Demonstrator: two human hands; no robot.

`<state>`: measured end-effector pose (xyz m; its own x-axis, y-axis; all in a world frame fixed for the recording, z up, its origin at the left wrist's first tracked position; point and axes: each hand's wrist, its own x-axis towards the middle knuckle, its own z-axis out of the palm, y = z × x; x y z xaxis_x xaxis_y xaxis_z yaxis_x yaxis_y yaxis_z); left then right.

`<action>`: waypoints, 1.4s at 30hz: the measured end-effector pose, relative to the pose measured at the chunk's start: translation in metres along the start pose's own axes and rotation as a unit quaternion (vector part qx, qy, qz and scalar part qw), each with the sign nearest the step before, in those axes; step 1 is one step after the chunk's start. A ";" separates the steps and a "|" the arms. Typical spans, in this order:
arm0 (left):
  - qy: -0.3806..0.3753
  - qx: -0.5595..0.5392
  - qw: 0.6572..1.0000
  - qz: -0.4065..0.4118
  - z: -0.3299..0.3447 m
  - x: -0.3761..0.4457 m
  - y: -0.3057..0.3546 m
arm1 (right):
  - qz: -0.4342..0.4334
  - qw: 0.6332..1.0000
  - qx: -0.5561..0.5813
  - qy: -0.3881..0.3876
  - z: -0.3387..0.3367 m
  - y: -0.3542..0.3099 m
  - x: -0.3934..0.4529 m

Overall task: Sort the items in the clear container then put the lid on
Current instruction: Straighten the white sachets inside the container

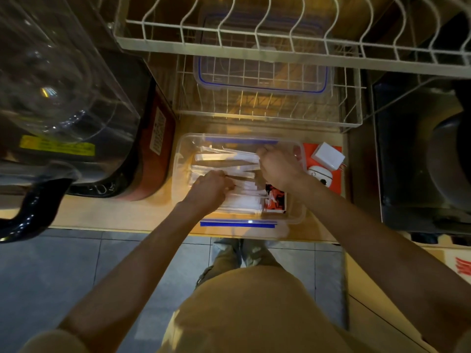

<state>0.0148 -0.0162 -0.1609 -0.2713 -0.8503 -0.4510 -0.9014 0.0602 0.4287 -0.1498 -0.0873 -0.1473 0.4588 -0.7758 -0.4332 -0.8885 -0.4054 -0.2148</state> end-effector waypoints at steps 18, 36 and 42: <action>-0.093 0.111 0.989 0.004 -0.008 0.007 -0.008 | -0.032 0.969 0.206 -0.130 0.033 -0.028 -0.009; 0.006 0.236 0.971 0.037 0.026 0.035 0.010 | 0.164 0.928 0.329 0.058 0.008 0.009 -0.018; 0.038 0.140 0.989 -0.020 0.026 0.046 0.011 | 0.195 0.952 0.236 -0.001 0.032 -0.006 -0.031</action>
<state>-0.0160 -0.0405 -0.1976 -0.2178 -0.8907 -0.3990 -0.9717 0.1595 0.1744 -0.1590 -0.0452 -0.1602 0.0937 -0.8217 -0.5622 -0.8966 0.1759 -0.4064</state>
